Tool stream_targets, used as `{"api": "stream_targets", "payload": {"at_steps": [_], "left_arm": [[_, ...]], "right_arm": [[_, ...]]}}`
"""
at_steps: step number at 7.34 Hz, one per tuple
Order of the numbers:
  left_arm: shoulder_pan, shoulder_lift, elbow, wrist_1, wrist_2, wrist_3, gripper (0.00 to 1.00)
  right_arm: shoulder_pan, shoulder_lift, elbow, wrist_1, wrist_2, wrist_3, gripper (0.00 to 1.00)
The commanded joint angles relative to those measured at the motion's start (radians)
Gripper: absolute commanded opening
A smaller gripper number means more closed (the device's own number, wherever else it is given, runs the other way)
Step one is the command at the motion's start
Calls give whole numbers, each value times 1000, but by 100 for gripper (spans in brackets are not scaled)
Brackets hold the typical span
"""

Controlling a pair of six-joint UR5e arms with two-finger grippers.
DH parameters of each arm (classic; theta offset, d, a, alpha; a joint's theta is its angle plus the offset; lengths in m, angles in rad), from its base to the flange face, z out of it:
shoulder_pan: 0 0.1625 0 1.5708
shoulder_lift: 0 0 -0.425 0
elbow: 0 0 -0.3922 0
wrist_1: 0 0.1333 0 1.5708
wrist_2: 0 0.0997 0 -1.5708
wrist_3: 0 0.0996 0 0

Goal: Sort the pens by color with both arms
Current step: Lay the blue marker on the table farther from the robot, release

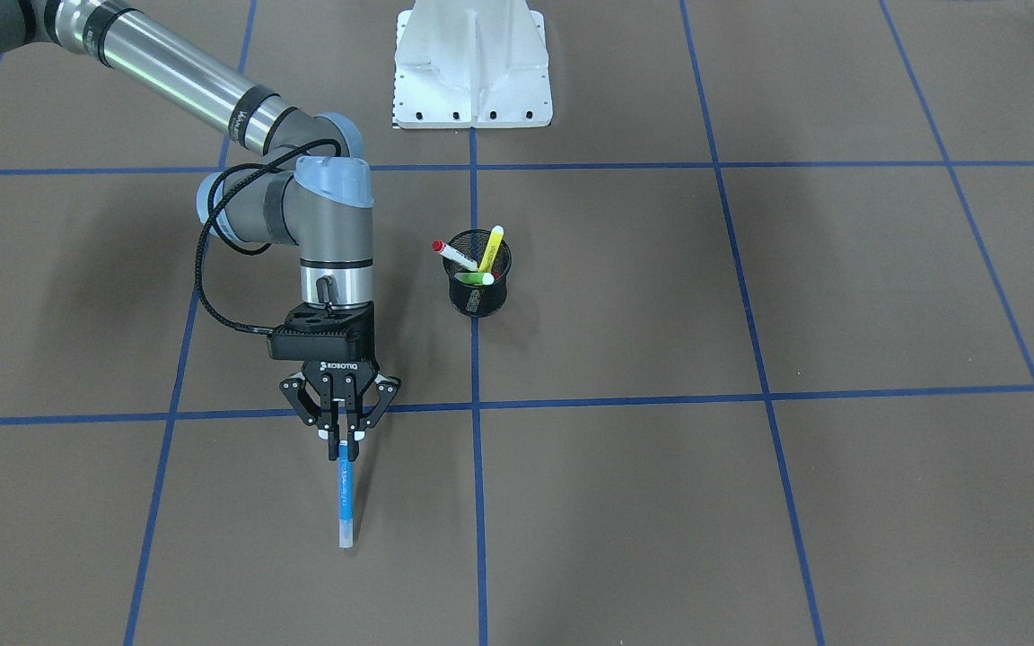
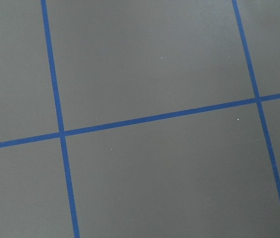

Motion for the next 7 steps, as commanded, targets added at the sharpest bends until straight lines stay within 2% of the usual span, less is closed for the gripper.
{"api": "stream_targets", "payload": {"at_steps": [1,3,4,5,7], "left_arm": [[0,1,-1,0,0,0,100],[6,-29,-1,3,1,-14,100],[47,-52,-10,-1,3,-179,100],[122,-100,-41,0,21,-357,100],[245,-204,-76,2,56,-612,100]], "right_arm": [[2,-30,24,23,5,-38,99],[8,-84,139,16,86,-58,99],[10,-132,220,9,97,-64,99],[26,-172,285,3,147,-70,99],[114,-249,427,-108,324,-70,99]]}}
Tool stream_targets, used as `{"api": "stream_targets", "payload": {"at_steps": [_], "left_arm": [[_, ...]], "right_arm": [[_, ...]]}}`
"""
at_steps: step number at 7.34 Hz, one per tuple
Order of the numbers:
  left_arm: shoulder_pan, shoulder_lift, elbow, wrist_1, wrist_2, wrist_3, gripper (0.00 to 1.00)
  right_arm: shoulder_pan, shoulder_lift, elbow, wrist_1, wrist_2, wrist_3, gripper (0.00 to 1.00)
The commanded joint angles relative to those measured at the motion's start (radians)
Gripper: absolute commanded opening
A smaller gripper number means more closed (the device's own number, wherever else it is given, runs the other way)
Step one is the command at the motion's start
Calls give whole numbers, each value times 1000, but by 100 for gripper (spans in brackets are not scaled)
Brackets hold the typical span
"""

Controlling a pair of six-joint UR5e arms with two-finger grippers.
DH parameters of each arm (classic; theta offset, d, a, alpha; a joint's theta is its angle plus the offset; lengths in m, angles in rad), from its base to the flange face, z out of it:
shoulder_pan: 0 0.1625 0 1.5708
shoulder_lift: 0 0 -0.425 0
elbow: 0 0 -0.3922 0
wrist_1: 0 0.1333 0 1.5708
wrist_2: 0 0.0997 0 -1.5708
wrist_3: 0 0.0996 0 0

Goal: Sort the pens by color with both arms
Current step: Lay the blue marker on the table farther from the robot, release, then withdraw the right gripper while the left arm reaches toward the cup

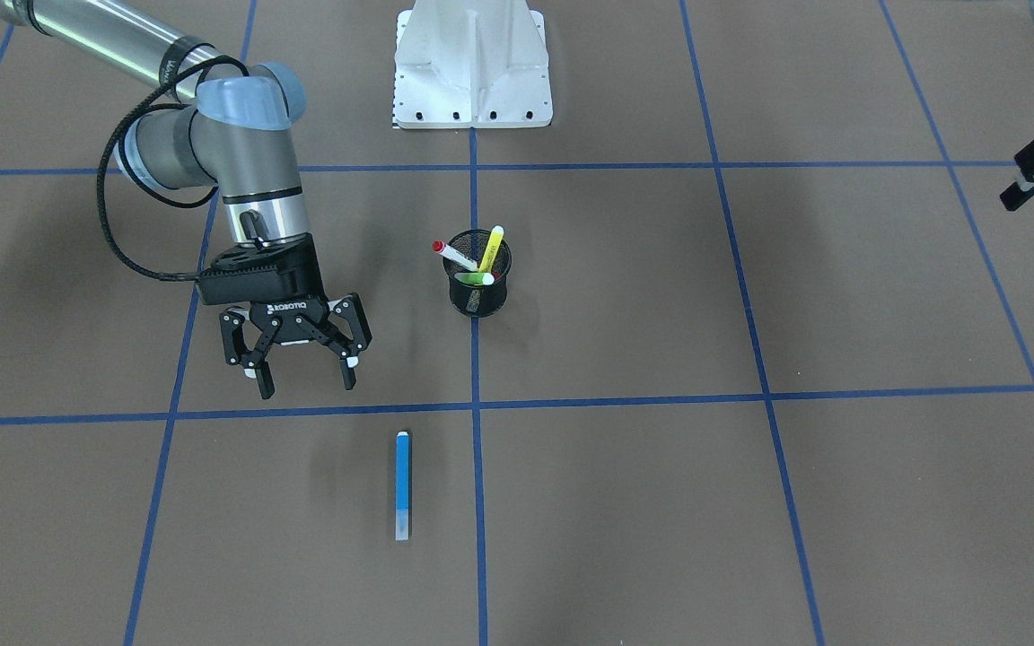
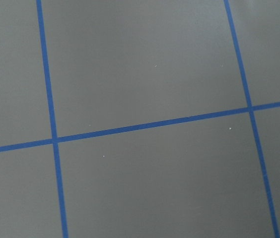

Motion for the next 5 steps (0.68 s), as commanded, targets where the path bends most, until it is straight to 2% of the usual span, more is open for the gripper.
{"api": "stream_targets", "payload": {"at_steps": [1,2,3,4,5], "left_arm": [[171,-128,-31,3,91,-310,100],[287,-205,-32,13,174,-477,100],[389,-276,-29,39,249,-603,100],[476,-349,-29,99,323,-692,100],[570,-446,-22,201,395,-762,100]], "right_arm": [[95,-92,125,-76,190,-1,99],[167,-138,127,-76,326,-3,99],[279,-170,124,-76,499,-33,99],[384,-218,116,-78,638,-152,99],[463,-242,81,-76,723,-250,99]]}}
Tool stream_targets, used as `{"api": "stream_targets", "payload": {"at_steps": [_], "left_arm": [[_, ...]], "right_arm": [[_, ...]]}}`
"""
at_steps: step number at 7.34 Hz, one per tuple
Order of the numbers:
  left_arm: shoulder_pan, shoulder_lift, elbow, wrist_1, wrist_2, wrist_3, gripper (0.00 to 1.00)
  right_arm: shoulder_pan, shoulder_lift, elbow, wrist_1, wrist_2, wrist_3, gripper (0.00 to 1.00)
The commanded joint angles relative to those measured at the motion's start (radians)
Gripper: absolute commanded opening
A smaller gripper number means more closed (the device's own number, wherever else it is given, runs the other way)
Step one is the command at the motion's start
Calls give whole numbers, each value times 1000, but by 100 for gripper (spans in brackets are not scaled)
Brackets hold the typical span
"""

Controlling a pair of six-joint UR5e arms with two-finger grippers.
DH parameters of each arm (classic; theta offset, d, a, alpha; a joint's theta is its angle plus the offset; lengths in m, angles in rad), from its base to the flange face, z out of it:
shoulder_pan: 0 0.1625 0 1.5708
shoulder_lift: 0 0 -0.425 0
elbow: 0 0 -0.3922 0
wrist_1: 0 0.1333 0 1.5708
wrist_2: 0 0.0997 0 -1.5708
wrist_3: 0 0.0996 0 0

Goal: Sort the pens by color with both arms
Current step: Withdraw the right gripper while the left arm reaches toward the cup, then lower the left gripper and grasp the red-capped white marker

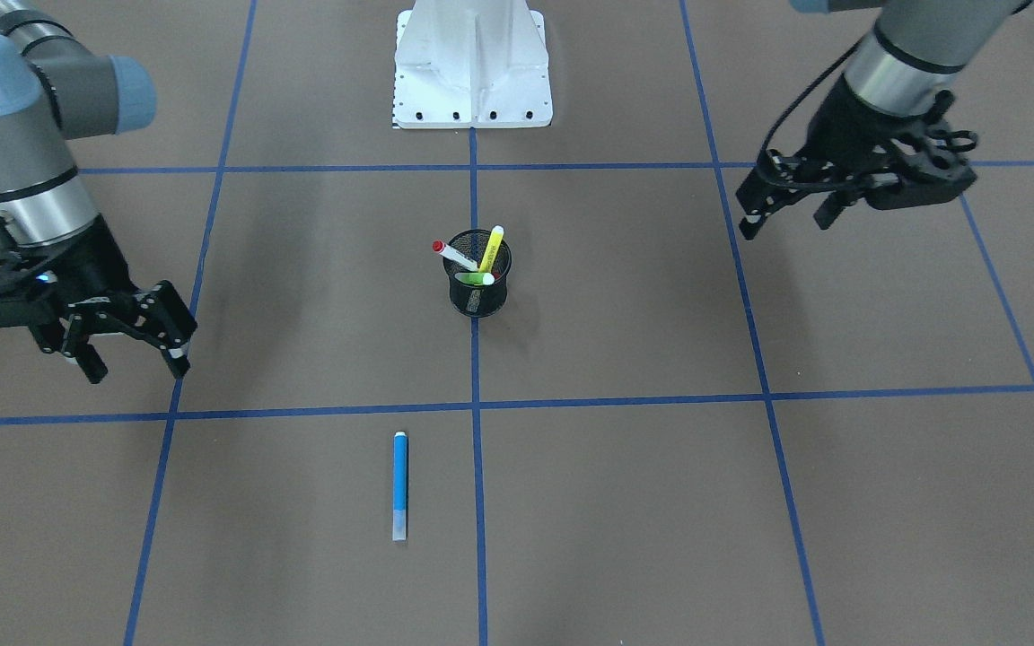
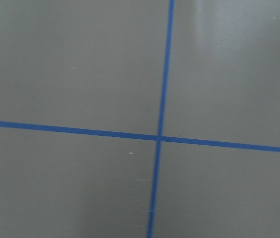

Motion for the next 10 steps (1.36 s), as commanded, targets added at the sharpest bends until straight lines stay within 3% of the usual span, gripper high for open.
{"api": "stream_targets", "payload": {"at_steps": [1,3,4,6,7,8,9,10], "left_arm": [[208,-212,24,217,184,-137,100],[310,-372,85,355,281,-293,99],[350,-394,143,363,309,-297,99],[389,-558,380,363,367,-355,98],[390,-700,584,369,364,-361,98],[390,-780,710,361,363,-376,98],[395,-784,722,357,364,-376,98],[416,-818,815,357,366,-376,97]], "right_arm": [[183,-55,-72,3,257,-168,99],[279,-123,-92,12,453,-283,99],[290,-131,-97,12,482,-283,99],[290,-140,-92,14,479,-283,99],[290,-143,-86,15,477,-283,99],[290,-143,-89,15,470,-283,99],[288,-142,-94,15,468,-283,99],[288,-140,-95,15,468,-283,99]]}}
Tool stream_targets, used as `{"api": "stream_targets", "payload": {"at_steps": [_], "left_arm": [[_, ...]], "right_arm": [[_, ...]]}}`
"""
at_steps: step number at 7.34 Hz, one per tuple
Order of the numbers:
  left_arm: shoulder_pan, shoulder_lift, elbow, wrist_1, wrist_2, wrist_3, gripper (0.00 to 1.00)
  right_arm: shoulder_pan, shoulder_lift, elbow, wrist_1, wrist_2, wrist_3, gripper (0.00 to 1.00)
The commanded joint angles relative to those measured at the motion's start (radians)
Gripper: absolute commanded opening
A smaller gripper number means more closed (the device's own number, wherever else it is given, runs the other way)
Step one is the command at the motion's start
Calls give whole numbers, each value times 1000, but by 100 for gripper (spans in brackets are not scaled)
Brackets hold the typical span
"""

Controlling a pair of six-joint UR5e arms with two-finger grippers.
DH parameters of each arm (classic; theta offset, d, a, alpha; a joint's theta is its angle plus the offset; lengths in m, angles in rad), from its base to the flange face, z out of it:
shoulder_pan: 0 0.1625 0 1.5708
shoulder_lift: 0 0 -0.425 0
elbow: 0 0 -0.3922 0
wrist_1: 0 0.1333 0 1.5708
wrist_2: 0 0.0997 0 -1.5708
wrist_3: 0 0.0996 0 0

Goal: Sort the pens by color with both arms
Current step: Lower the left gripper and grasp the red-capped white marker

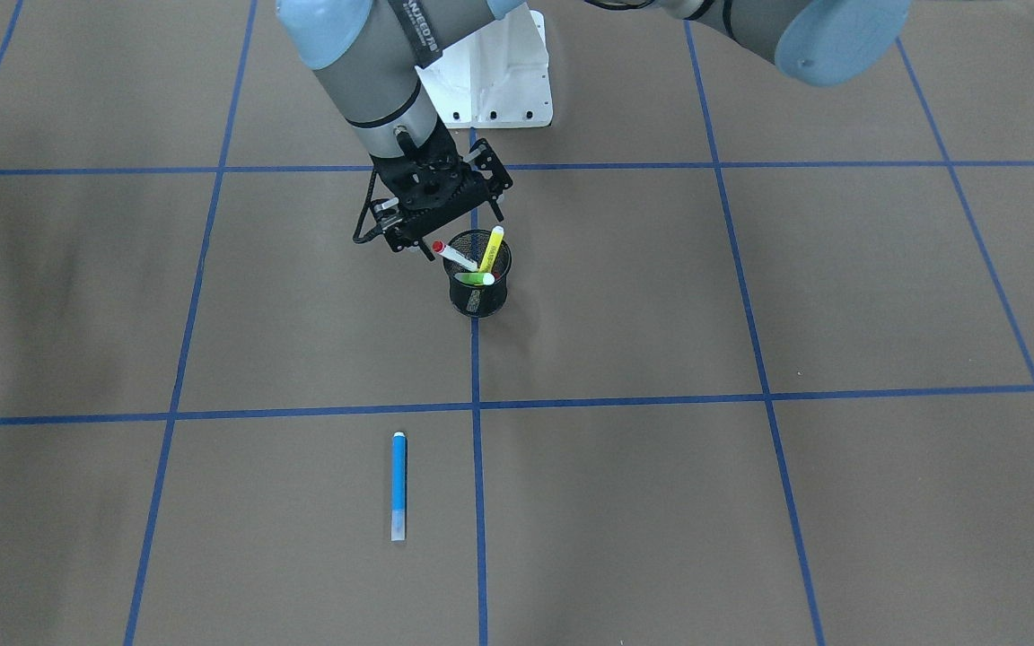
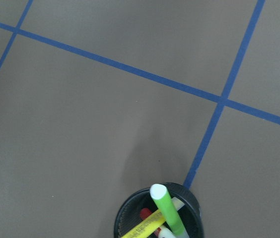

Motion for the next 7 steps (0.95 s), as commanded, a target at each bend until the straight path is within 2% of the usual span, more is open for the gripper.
{"api": "stream_targets", "payload": {"at_steps": [1,3,4,5,7], "left_arm": [[22,-56,141,-25,0,-7,95],[38,-64,179,-47,0,-24,82],[42,-74,193,-47,-1,-26,71],[49,-99,236,-47,-1,-26,64],[58,-103,253,-45,-1,-26,57]], "right_arm": [[-1,0,-3,0,-1,0,99],[-2,0,-6,-1,-3,0,99],[-1,-2,-10,0,-3,0,99],[-2,-2,-11,0,-3,0,99],[-2,0,-15,0,-3,0,99]]}}
